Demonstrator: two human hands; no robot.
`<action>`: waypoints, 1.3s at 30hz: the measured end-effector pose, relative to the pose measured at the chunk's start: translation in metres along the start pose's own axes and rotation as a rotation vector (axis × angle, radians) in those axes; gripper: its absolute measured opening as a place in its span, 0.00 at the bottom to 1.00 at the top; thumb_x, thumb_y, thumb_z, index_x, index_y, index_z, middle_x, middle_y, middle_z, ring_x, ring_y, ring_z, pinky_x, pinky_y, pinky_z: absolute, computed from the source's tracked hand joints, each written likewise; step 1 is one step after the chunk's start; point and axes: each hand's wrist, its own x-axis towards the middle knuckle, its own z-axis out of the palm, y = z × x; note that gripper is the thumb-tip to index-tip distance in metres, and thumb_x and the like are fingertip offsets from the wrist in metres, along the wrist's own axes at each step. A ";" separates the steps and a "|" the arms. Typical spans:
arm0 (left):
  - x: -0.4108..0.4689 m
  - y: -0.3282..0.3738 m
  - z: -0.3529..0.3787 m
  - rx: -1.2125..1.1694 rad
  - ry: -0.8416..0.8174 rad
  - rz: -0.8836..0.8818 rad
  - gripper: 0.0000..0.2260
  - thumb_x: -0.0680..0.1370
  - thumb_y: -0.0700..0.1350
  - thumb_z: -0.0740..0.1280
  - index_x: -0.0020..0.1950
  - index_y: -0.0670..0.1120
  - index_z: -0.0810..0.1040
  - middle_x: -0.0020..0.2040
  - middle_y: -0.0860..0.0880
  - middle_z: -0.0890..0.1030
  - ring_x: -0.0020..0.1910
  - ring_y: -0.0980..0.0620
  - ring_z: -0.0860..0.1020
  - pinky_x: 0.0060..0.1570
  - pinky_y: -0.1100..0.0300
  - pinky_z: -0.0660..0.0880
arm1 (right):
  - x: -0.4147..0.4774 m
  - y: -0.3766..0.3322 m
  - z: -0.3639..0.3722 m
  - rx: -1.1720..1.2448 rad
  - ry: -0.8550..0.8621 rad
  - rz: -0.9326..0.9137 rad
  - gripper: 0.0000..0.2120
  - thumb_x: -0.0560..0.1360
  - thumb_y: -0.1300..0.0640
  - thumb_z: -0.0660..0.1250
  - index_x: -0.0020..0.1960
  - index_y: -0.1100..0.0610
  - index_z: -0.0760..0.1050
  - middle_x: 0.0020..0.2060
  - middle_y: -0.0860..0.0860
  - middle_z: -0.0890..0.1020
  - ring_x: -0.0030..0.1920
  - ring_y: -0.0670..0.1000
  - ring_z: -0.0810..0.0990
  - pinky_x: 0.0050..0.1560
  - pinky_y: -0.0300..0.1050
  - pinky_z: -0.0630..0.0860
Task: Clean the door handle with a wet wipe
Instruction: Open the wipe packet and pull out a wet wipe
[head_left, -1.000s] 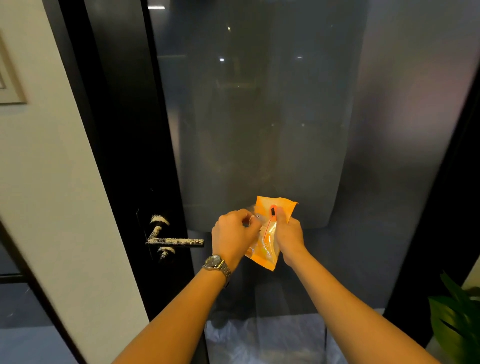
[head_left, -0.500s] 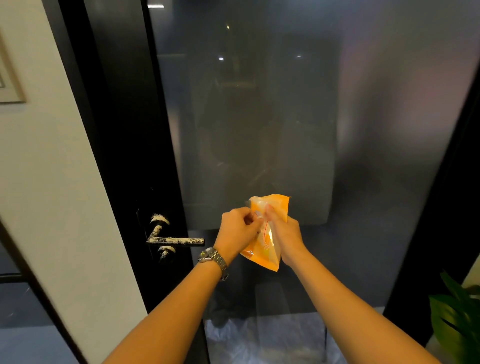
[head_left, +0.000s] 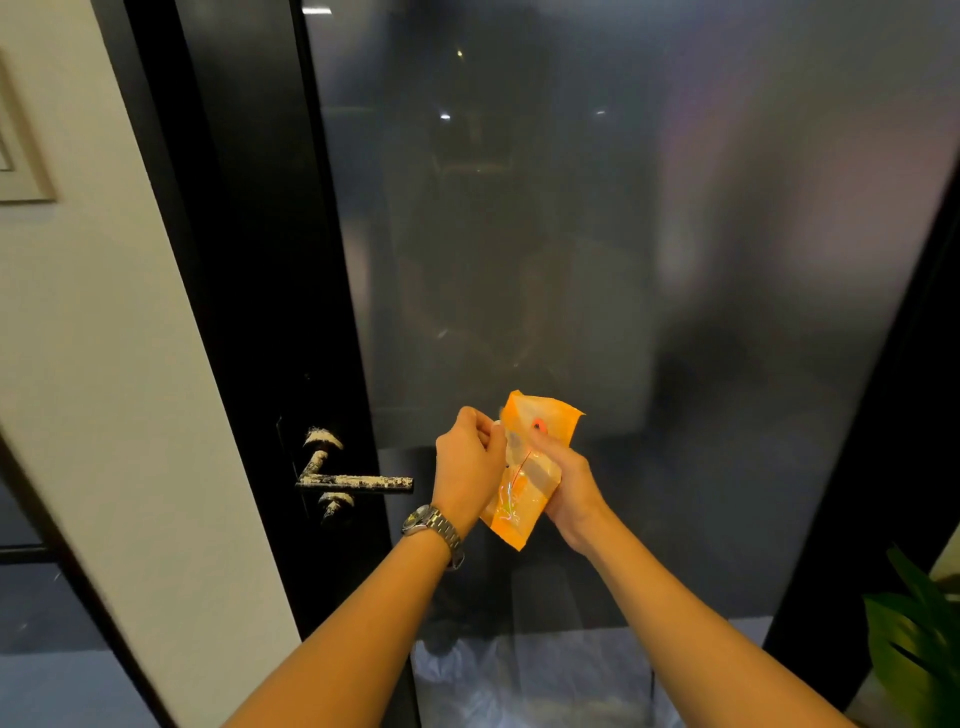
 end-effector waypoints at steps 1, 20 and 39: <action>0.001 -0.001 0.000 0.001 -0.013 -0.003 0.04 0.78 0.44 0.62 0.46 0.44 0.70 0.35 0.52 0.74 0.33 0.56 0.74 0.32 0.68 0.72 | 0.000 0.002 -0.001 -0.029 -0.024 -0.015 0.20 0.66 0.48 0.71 0.56 0.49 0.74 0.52 0.54 0.82 0.52 0.54 0.81 0.53 0.53 0.78; -0.010 0.005 -0.002 -0.167 -0.104 0.005 0.02 0.79 0.43 0.60 0.47 0.46 0.72 0.38 0.50 0.76 0.36 0.54 0.76 0.36 0.62 0.75 | 0.008 0.000 0.001 -0.401 0.482 -0.073 0.09 0.75 0.51 0.66 0.39 0.53 0.72 0.45 0.56 0.80 0.46 0.56 0.80 0.50 0.53 0.77; 0.001 0.035 -0.011 -0.568 0.424 -0.006 0.04 0.80 0.44 0.57 0.49 0.47 0.69 0.41 0.52 0.74 0.38 0.58 0.73 0.39 0.64 0.72 | 0.018 -0.008 -0.014 -0.735 0.404 -0.037 0.12 0.76 0.53 0.66 0.50 0.62 0.77 0.48 0.60 0.81 0.42 0.53 0.78 0.44 0.48 0.76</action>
